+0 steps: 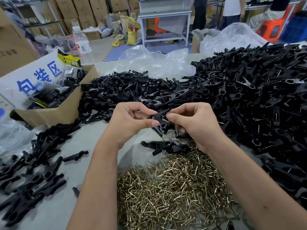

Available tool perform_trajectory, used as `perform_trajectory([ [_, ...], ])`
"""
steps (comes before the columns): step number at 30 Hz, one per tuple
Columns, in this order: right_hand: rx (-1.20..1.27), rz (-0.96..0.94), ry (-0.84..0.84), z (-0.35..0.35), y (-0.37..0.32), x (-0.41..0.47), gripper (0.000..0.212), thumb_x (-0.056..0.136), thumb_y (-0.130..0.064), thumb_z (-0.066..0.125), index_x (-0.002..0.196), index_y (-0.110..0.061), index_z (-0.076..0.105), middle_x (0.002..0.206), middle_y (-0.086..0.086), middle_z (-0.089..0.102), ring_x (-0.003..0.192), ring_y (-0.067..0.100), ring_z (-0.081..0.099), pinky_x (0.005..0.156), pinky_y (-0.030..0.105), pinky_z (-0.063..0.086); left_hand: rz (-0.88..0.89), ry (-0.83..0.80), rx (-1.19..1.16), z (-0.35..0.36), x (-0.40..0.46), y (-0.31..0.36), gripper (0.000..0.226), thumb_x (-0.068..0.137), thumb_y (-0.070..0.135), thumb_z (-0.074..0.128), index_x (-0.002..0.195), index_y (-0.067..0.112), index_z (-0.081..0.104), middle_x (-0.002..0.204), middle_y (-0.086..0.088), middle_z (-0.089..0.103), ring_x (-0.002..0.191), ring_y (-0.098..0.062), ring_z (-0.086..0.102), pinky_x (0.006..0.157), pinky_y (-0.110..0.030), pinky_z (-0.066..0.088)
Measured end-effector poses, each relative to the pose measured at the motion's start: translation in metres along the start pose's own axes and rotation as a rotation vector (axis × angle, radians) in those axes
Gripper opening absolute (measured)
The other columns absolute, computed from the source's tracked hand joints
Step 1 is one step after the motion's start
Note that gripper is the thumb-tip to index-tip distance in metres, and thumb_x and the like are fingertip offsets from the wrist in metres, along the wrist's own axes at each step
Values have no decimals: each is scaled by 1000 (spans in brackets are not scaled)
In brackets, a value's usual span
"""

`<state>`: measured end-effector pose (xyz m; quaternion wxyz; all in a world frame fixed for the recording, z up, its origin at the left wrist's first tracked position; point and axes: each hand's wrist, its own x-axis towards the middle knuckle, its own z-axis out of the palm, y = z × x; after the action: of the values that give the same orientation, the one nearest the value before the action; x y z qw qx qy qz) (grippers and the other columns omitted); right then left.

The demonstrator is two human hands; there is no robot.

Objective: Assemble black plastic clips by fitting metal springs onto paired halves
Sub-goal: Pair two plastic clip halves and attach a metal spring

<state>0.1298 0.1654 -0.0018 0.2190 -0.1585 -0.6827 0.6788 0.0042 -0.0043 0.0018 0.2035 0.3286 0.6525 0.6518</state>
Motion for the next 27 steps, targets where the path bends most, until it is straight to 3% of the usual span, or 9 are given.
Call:
perform_trajectory([
  [2,-49,-6,13,0,1,1,9,82,-4,85,79,-3,76,65,8,72,49,11,56,46,21,44,23,-20,36,3,-1,1,29,61,10,94,87,8,80,72,-17,74,53,-11,62,55,-16,47],
  [4,-2,20,17,0,1,0,12,80,-4,86,83,-1,76,68,10,71,50,12,56,46,22,44,48,-24,25,6,-2,1,29,62,6,91,88,4,78,73,-18,74,49,-6,62,51,-10,44],
  [8,378,198,-141,-2,-2,0,28,67,-17,87,89,-8,73,76,8,69,56,12,56,45,18,43,74,-21,-76,6,-2,4,26,62,6,89,86,11,80,80,-16,78,63,-15,72,56,-16,52],
  [11,528,299,-346,1,-2,-3,34,75,-28,82,104,-13,75,86,7,69,62,11,63,45,16,49,94,-56,-160,11,-3,5,26,66,2,86,88,12,79,79,-6,78,66,-13,74,58,-17,54],
  [14,601,334,-475,-1,-3,-4,43,82,-37,74,122,-22,76,87,8,70,63,10,69,48,16,55,97,-105,-259,12,-3,6,45,65,5,90,103,11,65,81,-3,78,67,-18,75,60,-22,57],
  [18,625,380,-574,-4,-5,-4,39,86,-41,70,119,-21,79,82,11,76,60,9,72,47,15,56,103,-69,-258,11,-1,5,74,51,24,101,99,14,46,76,-6,75,80,-21,76,61,-27,60],
  [22,949,506,-699,-2,-8,-6,49,77,-17,88,122,-4,73,79,18,69,56,13,70,45,18,56,155,-96,-266,12,0,3,65,55,20,99,92,16,46,73,-2,73,96,-28,74,61,-26,60],
  [25,1151,649,-688,0,-13,-6,31,87,-12,70,114,3,67,70,16,59,46,13,63,37,18,50,184,-134,-279,12,-1,3,58,60,14,94,90,14,44,73,3,72,73,-10,76,55,-18,55],
  [27,1188,689,-674,-1,-16,-6,25,91,-13,63,110,3,67,67,15,56,42,13,59,34,17,48,183,-109,-249,14,-2,4,59,57,17,96,88,15,46,72,2,72,58,-8,70,52,-17,53],
])
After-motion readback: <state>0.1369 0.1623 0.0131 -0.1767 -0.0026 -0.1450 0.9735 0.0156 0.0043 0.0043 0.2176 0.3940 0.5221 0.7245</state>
